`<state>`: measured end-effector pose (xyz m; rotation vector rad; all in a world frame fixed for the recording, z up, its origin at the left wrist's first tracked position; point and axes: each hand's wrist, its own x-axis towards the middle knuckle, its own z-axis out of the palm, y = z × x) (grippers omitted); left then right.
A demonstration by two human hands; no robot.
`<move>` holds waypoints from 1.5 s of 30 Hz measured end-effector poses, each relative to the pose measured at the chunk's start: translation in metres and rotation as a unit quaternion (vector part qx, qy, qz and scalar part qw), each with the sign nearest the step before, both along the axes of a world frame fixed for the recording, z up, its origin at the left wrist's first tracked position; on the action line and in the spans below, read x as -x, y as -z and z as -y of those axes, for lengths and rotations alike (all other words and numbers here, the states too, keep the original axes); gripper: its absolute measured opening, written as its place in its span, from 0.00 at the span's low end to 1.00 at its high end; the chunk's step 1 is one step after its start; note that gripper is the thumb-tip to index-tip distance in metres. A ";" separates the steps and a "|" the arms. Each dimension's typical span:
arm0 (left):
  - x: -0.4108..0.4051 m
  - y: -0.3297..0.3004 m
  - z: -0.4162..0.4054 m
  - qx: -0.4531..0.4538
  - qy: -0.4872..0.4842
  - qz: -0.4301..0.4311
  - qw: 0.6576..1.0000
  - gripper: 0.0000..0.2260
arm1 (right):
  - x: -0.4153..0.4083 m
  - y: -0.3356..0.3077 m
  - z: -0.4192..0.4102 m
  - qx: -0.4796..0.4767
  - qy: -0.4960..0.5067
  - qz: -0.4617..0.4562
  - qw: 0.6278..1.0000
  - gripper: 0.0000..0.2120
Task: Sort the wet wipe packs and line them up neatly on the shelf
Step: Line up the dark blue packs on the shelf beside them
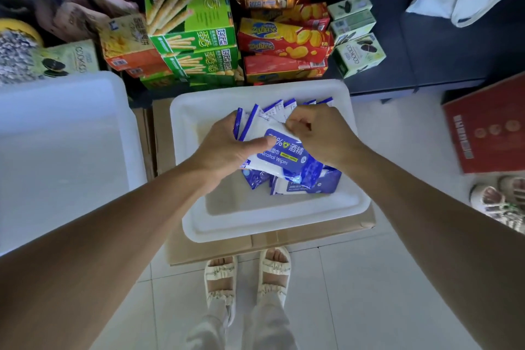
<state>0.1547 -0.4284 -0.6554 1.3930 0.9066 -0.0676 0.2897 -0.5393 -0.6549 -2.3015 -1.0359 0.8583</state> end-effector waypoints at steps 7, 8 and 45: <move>0.004 0.021 -0.011 -0.152 -0.047 -0.052 0.986 0.12 | -0.011 0.021 0.045 0.059 0.031 0.108 0.992 0.09; 0.007 0.023 -0.014 -0.154 -0.070 -0.051 0.984 0.11 | -0.009 0.027 0.054 0.089 0.010 0.100 0.991 0.10; 0.031 0.035 -0.004 -0.205 -0.101 -0.047 0.972 0.15 | 0.024 0.086 0.078 0.170 -0.093 0.211 0.958 0.26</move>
